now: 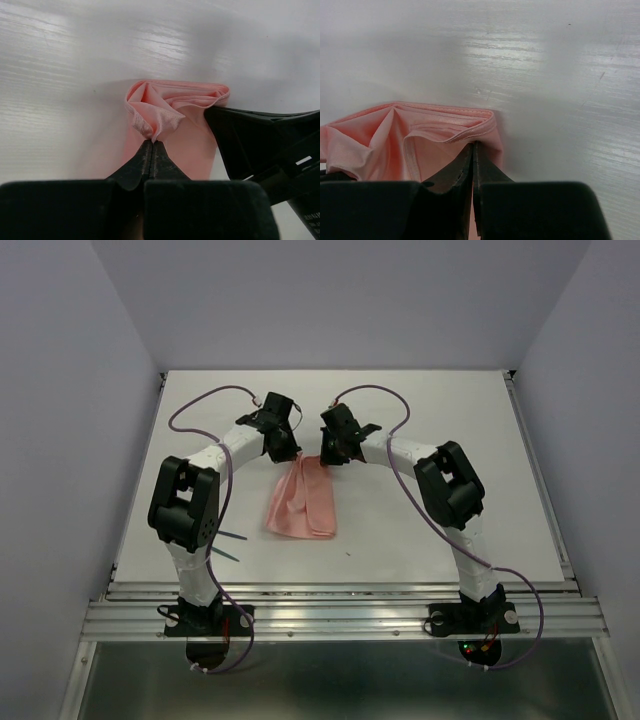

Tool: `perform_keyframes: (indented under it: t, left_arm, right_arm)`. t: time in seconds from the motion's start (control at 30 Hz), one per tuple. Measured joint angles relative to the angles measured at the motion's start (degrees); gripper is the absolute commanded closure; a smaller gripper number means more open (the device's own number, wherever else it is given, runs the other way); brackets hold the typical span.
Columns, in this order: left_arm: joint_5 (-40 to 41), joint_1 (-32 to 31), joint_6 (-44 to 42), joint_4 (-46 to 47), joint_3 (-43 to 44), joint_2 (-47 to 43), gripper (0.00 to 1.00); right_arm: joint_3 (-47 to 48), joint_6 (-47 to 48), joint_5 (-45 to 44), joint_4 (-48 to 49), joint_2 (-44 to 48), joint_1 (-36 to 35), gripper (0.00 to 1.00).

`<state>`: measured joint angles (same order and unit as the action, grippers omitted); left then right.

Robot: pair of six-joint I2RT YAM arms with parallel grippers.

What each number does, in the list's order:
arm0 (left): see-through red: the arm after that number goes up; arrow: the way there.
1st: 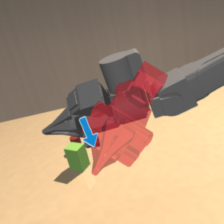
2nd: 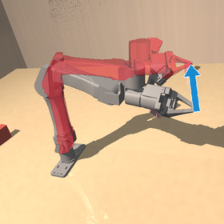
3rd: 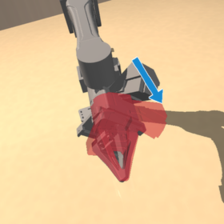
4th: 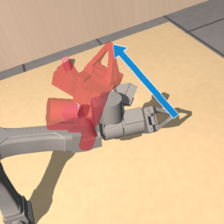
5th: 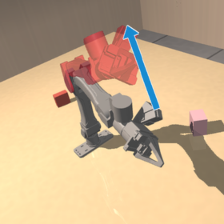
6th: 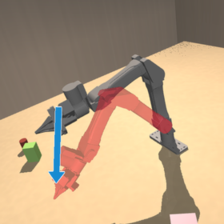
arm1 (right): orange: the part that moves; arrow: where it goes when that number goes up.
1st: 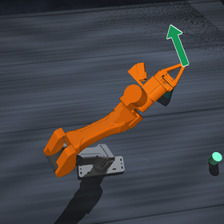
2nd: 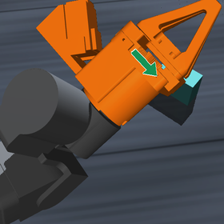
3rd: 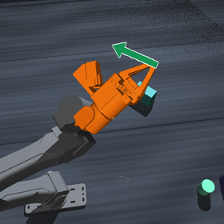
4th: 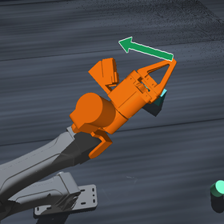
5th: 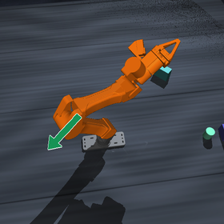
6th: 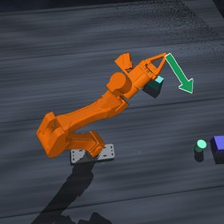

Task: Fold the napkin into a case and place the utensils inside
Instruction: Pick up the 2/3-rectangle-folded napkin from the center of the board.

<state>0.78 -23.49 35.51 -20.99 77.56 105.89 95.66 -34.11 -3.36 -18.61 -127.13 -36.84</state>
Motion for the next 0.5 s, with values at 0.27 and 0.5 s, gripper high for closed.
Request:
perform_keyframes:
  t: [0.27, 0.5]
  left_arm:
    - [-4.8, -0.8, 2.2, 0.8, 0.5, 0.0, 1.0]
    - [-9.1, -0.9, 5.0, 3.3, 0.5, 0.3, 1.0]
  right_arm:
    - [0.2, -1.3, 0.0, -0.5, 0.0, 0.0, 0.93]
    - [0.3, -2.7, -0.1, -0.8, 0.0, 0.0, 0.93]
